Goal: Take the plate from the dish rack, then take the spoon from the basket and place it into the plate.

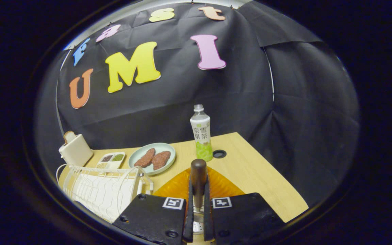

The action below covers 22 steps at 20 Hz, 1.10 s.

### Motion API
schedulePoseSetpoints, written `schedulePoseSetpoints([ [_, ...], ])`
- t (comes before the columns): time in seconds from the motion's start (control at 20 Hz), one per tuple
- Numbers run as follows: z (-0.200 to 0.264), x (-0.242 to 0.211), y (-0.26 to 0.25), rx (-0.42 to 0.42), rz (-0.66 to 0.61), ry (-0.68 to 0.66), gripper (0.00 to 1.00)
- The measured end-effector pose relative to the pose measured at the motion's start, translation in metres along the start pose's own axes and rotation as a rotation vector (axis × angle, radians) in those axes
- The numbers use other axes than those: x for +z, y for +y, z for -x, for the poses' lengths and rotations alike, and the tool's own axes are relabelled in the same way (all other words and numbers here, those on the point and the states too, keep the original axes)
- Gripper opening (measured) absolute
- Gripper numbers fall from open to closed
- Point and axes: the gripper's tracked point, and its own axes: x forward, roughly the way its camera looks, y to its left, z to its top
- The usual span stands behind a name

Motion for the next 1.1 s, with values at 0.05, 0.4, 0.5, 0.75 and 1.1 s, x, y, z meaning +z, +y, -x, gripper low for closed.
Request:
schedulePoseSetpoints([
  [0.05,0.009,0.011,0.003,0.002,0.012,-0.037,0.17],
  [0.4,0.091,0.064,0.028,0.006,0.096,-0.202,0.17],
  [0.5,0.114,0.067,0.037,0.02,0.094,-0.216,0.17],
  [0.75,0.17,0.049,0.055,0.06,0.049,-0.218,0.17],
  [1.1,0.231,-0.029,0.103,0.106,0.04,-0.166,0.17],
])
